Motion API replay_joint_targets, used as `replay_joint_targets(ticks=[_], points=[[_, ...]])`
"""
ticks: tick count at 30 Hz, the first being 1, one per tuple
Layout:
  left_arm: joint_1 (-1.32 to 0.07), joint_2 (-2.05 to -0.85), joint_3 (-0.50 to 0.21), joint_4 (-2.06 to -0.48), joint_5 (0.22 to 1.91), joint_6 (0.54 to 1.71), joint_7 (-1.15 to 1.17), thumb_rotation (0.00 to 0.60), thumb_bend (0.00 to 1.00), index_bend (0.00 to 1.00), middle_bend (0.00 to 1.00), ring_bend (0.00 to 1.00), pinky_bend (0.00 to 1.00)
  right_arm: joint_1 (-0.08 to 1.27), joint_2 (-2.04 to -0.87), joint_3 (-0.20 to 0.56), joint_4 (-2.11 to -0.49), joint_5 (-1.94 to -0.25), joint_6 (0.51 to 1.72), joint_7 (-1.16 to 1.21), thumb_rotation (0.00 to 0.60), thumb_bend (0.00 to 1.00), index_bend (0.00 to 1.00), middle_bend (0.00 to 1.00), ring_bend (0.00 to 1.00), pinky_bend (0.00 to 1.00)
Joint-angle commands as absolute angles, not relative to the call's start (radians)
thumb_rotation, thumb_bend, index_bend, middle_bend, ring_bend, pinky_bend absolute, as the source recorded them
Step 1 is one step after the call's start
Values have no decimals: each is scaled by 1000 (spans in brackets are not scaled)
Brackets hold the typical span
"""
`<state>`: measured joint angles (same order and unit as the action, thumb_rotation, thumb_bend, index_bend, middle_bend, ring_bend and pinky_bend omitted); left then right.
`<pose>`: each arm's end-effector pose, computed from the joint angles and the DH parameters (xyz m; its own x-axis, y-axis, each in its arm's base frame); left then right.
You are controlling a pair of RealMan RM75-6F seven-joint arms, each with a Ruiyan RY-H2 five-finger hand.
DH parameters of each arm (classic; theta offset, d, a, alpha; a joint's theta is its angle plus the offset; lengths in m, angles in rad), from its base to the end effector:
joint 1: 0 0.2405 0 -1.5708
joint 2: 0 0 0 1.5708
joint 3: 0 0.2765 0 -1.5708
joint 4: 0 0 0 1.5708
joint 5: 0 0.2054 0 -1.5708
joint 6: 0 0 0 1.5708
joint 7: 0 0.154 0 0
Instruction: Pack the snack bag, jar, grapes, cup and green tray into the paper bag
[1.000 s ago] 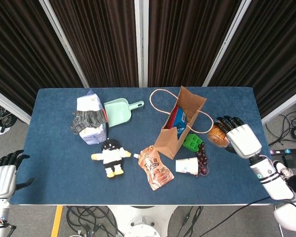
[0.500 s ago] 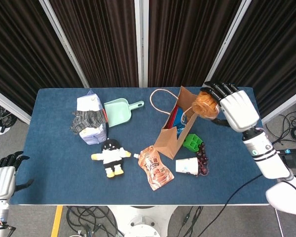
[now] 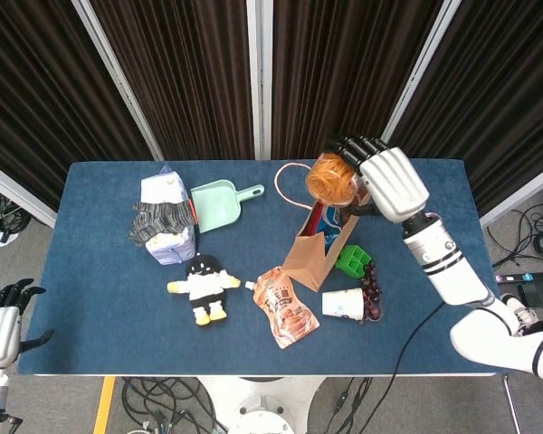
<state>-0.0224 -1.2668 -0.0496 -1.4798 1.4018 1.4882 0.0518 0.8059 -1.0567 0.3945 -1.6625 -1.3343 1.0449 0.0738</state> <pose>-0.3655 0.1700 0.1393 0.4191 0.0315 0.9074 0.8955 0.1505 -0.4188 -0.0772 -0.4109 0.1938 0.2442 0.0957 0.9650 -0.7939 -0.5517 0.2556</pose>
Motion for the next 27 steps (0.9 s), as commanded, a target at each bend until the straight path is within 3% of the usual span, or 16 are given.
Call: replay_joint_targets(ticks=[1, 6, 13, 22, 27], points=[[-27, -1269, -51, -1483, 1406, 1486, 55, 600, 115, 369, 292, 213, 216, 786, -1015, 407, -1669, -1318, 1055, 75, 600, 238, 479, 408, 171, 288], [-32, -1273, -49, -1490, 1411, 1479, 63, 600, 115, 369, 292, 213, 216, 794, -1001, 408, -1641, -1254, 1011, 55, 600, 238, 474, 403, 171, 288], [-33, -1275, -48, -1493, 1405, 1472, 69, 600, 115, 369, 291, 213, 216, 829, -1063, 334, -1587, -1235, 902, 11, 600, 238, 455, 394, 170, 289], [-35, -1275, -48, -1493, 1404, 1466, 69, 600, 115, 369, 292, 213, 216, 830, -1122, 278, -1525, -1267, 879, 19, 600, 238, 436, 385, 154, 289], [-34, -1278, -48, -1489, 1400, 1466, 66, 600, 115, 369, 292, 212, 216, 836, -1124, 267, -1518, -1266, 856, 18, 600, 238, 313, 314, 110, 254]])
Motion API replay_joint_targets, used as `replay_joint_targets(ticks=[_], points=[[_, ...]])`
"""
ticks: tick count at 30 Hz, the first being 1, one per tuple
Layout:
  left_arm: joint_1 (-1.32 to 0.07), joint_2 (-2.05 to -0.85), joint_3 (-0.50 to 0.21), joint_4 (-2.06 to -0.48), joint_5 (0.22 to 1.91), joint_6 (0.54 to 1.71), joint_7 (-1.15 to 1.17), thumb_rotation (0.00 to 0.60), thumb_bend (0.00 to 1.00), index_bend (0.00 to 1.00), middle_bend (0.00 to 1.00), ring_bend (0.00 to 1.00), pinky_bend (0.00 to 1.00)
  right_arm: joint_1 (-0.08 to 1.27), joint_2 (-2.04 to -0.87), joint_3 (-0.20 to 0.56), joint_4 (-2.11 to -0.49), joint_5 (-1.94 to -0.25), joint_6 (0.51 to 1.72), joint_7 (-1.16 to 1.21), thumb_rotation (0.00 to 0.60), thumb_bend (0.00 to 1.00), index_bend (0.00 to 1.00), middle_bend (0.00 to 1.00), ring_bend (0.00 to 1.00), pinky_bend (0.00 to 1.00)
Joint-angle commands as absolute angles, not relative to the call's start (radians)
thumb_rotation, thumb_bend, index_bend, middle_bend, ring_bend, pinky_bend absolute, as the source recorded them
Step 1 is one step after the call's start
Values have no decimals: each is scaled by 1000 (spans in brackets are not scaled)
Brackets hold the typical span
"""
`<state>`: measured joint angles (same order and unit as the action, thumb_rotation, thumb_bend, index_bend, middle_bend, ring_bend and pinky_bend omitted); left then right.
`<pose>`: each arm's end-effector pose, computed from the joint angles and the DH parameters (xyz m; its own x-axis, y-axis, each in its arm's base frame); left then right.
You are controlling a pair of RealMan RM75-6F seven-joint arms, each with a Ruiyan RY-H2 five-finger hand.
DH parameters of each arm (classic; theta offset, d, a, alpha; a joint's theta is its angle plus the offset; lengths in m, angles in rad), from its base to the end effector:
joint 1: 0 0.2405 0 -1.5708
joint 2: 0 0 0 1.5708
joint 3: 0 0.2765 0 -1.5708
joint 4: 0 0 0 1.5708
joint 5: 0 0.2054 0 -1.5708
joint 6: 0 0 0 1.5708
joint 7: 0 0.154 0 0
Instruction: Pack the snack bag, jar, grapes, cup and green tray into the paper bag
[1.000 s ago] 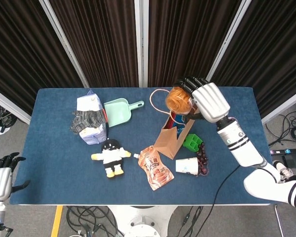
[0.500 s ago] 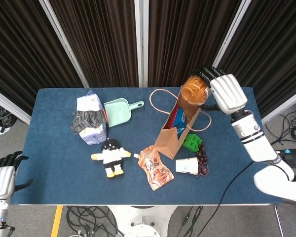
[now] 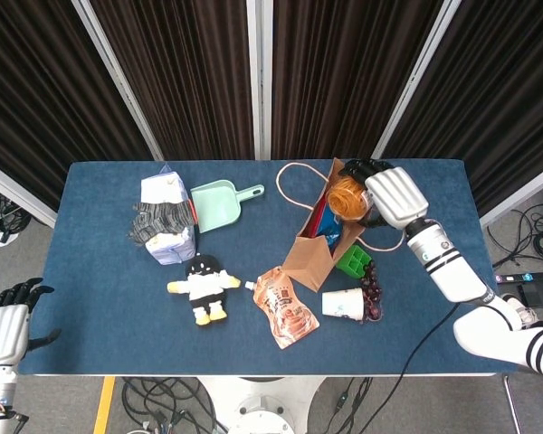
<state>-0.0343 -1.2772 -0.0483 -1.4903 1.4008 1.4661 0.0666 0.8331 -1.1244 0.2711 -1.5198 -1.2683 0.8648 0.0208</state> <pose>-0.3618 0.1738 0.1310 0.4105 0.0523 0.9103 0.8999 0.1380 -0.4138 -0.1346 -0.4291 0.1452 0.4420 -0.0849 0.8930 -0.8193 -0.4434 0.3634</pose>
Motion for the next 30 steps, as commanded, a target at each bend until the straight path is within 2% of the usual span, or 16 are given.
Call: replay_joint_targets(ticks=[1, 5, 15, 18, 22, 25, 28, 30], points=[[-34, -1278, -48, -1488, 1399, 1465, 65, 600, 115, 369, 292, 212, 216, 838, -1124, 266, -1518, -1262, 851, 17, 600, 239, 275, 293, 96, 243], [-34, -1279, -49, -1485, 1398, 1464, 60, 600, 115, 369, 291, 213, 216, 841, -1129, 268, -1518, -1258, 851, 19, 600, 240, 179, 239, 70, 223], [-33, -1286, -47, -1474, 1397, 1461, 53, 600, 115, 369, 291, 213, 216, 843, -1119, 262, -1532, -1258, 846, 7, 600, 230, 46, 144, 9, 160], [-32, -1288, -47, -1471, 1397, 1463, 52, 600, 115, 369, 291, 212, 216, 843, -1114, 259, -1538, -1254, 842, 3, 600, 155, 2, 99, 0, 117], [-33, -1289, -49, -1468, 1397, 1462, 50, 600, 115, 369, 292, 213, 216, 840, -1112, 261, -1543, -1255, 851, 5, 600, 54, 0, 60, 0, 84], [-32, -1290, -48, -1467, 1397, 1463, 50, 600, 115, 369, 291, 212, 216, 835, -1110, 265, -1549, -1264, 866, 20, 600, 13, 0, 49, 0, 74], [-32, -1289, -49, -1468, 1397, 1463, 52, 600, 115, 369, 292, 213, 216, 812, -1110, 280, -1558, -1292, 935, 56, 600, 38, 0, 67, 0, 72], [-32, -1289, -49, -1468, 1397, 1463, 51, 600, 115, 369, 291, 213, 216, 783, -1107, 292, -1569, -1312, 1000, 98, 600, 103, 1, 120, 1, 80]])
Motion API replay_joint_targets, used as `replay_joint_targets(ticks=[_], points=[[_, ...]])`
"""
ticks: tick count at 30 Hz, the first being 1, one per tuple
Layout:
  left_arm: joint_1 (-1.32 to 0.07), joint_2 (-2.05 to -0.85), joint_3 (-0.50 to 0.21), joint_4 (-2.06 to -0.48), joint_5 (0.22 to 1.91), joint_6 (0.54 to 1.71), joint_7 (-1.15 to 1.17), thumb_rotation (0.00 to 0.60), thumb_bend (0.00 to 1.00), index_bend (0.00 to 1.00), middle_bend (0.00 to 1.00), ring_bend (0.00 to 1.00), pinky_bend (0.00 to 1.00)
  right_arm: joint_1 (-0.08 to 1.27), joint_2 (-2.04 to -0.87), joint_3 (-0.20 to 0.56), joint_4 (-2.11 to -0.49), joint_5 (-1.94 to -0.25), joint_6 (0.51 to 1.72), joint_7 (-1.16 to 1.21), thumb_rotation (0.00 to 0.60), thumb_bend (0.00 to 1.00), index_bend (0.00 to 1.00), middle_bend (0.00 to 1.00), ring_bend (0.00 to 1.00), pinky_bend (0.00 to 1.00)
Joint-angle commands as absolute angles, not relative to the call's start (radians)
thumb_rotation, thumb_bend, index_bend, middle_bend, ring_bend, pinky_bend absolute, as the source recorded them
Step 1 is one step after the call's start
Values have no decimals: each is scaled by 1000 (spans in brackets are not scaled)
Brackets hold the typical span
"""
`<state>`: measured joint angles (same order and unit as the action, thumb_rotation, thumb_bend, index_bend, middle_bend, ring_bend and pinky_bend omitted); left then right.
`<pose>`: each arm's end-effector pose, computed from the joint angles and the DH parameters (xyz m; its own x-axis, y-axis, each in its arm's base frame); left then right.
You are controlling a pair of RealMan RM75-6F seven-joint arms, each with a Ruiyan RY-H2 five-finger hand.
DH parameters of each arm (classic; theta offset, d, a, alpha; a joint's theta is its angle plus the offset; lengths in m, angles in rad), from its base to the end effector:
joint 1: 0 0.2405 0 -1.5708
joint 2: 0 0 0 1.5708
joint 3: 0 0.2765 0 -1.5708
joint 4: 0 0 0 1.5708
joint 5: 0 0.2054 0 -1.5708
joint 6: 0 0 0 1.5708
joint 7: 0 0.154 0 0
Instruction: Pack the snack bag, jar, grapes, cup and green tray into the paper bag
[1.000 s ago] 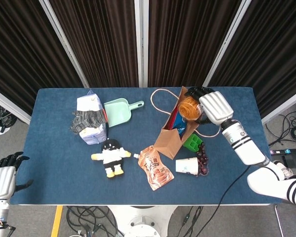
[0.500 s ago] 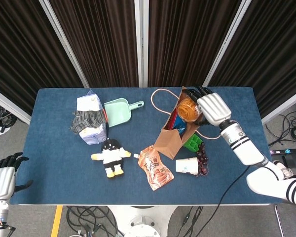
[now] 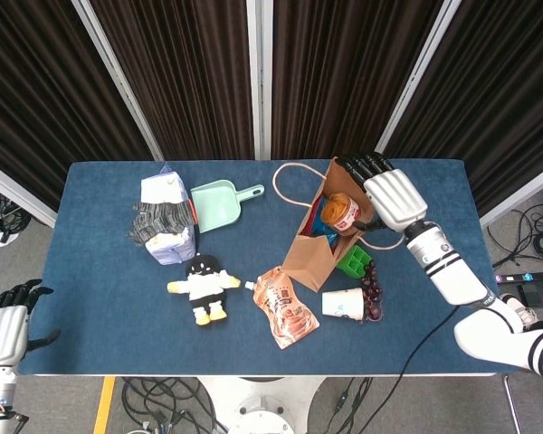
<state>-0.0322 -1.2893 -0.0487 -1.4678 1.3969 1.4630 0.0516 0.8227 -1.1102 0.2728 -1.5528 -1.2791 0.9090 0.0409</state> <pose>-0.3659 0.1731 0.1288 0.4054 0.0537 0.9125 0.9009 0.1456 -0.4088 -0.1295 -0.4228 0.1512 0.4052 -0.0656 0.9119 -0.8256 -0.4547 0.3341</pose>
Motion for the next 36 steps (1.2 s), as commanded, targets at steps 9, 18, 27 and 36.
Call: replay_joint_targets(ticks=[9, 18, 27, 36], points=[[-43, -1293, -54, -1463, 1403, 1456, 52, 600, 115, 368, 291, 213, 216, 604, -970, 268, -1619, -1301, 1165, 134, 600, 162, 196, 324, 189, 312], [-49, -1297, -53, -1461, 1406, 1451, 51, 600, 115, 369, 291, 212, 216, 501, -852, 133, -1672, -1361, 1064, 185, 600, 174, 289, 408, 240, 348], [-46, -1297, -48, -1469, 1414, 1459, 52, 600, 116, 369, 291, 212, 216, 512, -998, 23, -1597, -1514, 976, 101, 600, 73, 271, 322, 168, 350], [-33, -1295, -41, -1473, 1413, 1470, 48, 600, 115, 369, 291, 212, 216, 531, -1214, -11, -1446, -1536, 930, -63, 600, 68, 208, 239, 17, 218]])
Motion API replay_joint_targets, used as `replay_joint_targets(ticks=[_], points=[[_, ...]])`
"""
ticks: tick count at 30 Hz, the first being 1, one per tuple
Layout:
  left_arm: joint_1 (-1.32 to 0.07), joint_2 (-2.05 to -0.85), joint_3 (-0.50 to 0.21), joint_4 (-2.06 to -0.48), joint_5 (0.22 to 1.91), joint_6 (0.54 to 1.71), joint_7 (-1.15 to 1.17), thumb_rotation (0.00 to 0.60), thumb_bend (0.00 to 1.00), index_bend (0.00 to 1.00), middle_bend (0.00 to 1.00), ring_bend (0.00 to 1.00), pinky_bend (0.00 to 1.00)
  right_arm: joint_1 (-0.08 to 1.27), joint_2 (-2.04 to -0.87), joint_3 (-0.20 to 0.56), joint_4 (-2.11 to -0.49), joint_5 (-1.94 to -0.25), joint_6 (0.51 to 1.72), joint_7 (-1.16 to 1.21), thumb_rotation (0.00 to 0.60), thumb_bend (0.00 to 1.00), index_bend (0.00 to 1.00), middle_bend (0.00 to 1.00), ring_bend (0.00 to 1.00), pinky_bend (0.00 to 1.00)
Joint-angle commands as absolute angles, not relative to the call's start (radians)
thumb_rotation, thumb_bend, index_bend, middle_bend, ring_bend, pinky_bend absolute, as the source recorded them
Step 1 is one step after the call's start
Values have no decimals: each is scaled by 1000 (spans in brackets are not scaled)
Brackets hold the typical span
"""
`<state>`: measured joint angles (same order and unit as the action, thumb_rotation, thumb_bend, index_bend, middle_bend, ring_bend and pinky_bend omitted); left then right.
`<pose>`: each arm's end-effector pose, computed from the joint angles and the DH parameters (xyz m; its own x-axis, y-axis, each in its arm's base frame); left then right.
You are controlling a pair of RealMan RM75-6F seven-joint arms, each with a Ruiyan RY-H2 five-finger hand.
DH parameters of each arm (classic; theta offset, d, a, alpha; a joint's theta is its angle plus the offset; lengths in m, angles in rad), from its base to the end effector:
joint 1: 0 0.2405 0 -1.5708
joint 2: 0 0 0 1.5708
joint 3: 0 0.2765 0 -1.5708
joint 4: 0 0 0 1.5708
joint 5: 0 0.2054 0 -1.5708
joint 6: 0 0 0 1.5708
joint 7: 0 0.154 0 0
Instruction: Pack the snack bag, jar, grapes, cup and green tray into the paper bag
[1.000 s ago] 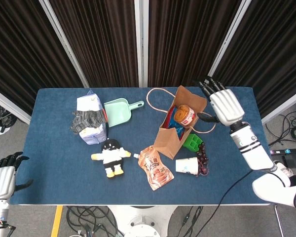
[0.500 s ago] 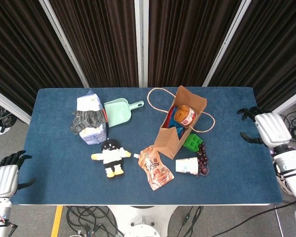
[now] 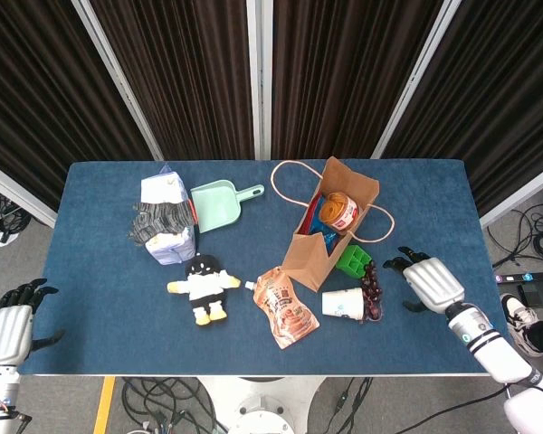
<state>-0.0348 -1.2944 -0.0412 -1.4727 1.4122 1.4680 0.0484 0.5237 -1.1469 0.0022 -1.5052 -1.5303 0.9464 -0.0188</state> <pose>-0.3619 0.1728 0.1251 0.3960 0.0544 0.9167 0.9078 0.1272 -0.3997 -0.2795 -0.3063 0.0961 0.6186 -0.3160 0.7194 -0.7725 -0.4119 0.4833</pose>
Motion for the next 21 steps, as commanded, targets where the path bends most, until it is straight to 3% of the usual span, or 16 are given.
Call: replay_joint_targets(ticks=[1, 10, 21], points=[[-32, -1295, -40, -1473, 1412, 1471, 47, 600, 115, 369, 291, 213, 216, 530, -1240, -13, -1421, -1539, 934, -72, 600, 69, 207, 237, 9, 210], [-27, -1295, -39, -1471, 1410, 1472, 42, 600, 115, 369, 291, 213, 216, 510, -1407, -26, -1234, -1597, 1032, -54, 600, 92, 206, 254, 5, 168], [-25, -1300, -38, -1462, 1411, 1471, 31, 600, 115, 368, 291, 213, 216, 481, -1501, -62, -1092, -1655, 1120, -1, 600, 98, 206, 254, 0, 132]])
